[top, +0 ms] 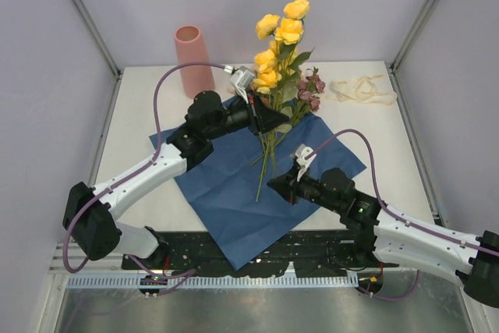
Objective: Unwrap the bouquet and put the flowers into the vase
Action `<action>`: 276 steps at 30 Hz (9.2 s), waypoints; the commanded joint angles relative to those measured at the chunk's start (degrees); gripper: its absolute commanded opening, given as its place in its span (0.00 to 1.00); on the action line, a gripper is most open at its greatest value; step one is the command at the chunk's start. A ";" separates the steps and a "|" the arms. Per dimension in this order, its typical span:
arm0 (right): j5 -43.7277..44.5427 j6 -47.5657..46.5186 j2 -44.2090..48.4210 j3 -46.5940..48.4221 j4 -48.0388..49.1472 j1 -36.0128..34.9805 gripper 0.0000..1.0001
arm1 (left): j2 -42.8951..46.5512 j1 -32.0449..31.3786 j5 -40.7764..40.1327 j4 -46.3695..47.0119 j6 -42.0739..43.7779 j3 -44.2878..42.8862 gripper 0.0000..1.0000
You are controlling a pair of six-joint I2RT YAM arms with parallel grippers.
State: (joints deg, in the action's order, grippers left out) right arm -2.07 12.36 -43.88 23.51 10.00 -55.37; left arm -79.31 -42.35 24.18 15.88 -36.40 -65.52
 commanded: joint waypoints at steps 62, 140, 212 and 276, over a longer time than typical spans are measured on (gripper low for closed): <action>6.64 8.91 -3.06 14.81 -12.46 -0.26 0.95 | -39.60 36.19 -20.23 21.04 22.78 -49.53 0.06; 2.94 27.63 -62.29 44.51 0.37 34.81 0.49 | 40.37 25.74 -8.89 -34.69 23.22 19.37 0.98; -23.08 16.91 -27.59 25.01 25.33 19.54 0.05 | 38.71 25.74 8.42 -13.88 2.75 18.14 0.89; -4.01 8.48 3.09 14.37 4.95 1.67 0.96 | 23.95 18.62 -37.97 -12.10 35.95 -14.18 0.00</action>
State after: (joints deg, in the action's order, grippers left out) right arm -10.92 25.50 -43.05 36.73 19.81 -53.52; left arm -50.70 -23.88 -2.11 -2.22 -9.93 -74.08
